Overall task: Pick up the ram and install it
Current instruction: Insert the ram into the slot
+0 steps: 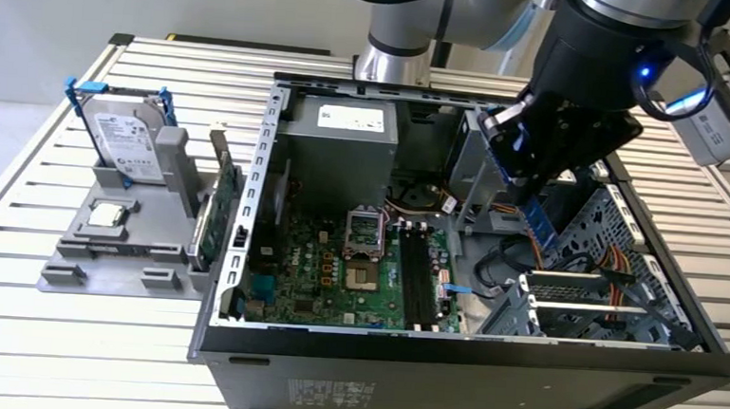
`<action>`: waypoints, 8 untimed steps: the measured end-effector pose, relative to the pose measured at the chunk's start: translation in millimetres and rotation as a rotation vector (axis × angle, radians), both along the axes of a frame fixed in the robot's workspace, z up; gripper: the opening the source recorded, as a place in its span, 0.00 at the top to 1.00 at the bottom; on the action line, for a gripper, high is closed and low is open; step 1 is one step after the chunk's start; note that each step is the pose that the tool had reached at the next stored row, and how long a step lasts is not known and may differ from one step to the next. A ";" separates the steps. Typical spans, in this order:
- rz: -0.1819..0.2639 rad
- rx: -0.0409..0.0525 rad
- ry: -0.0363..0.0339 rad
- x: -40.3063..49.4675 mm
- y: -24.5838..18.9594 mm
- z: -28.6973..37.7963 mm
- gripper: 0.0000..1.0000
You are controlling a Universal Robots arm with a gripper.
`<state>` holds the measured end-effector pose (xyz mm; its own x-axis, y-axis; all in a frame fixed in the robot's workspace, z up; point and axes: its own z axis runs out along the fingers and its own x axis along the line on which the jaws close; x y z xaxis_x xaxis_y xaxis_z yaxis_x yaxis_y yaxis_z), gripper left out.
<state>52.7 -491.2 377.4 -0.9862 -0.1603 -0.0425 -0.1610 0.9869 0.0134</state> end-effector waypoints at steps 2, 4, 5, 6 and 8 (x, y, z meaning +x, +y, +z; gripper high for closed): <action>-0.013 0.0000 0.0000 0.0 0.0 0.0 1.00; -0.022 0.0000 0.0000 0.0 0.0 0.0 1.00; -0.024 0.0000 0.0000 0.0 0.0 0.0 1.00; -0.025 0.0000 0.0000 0.0 0.0 0.0 1.00; -0.026 -0.0001 0.0002 0.0 0.0 0.0 1.00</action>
<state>52.7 -491.2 377.4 -0.9900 -0.1348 -0.0423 -0.1355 0.9907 0.0134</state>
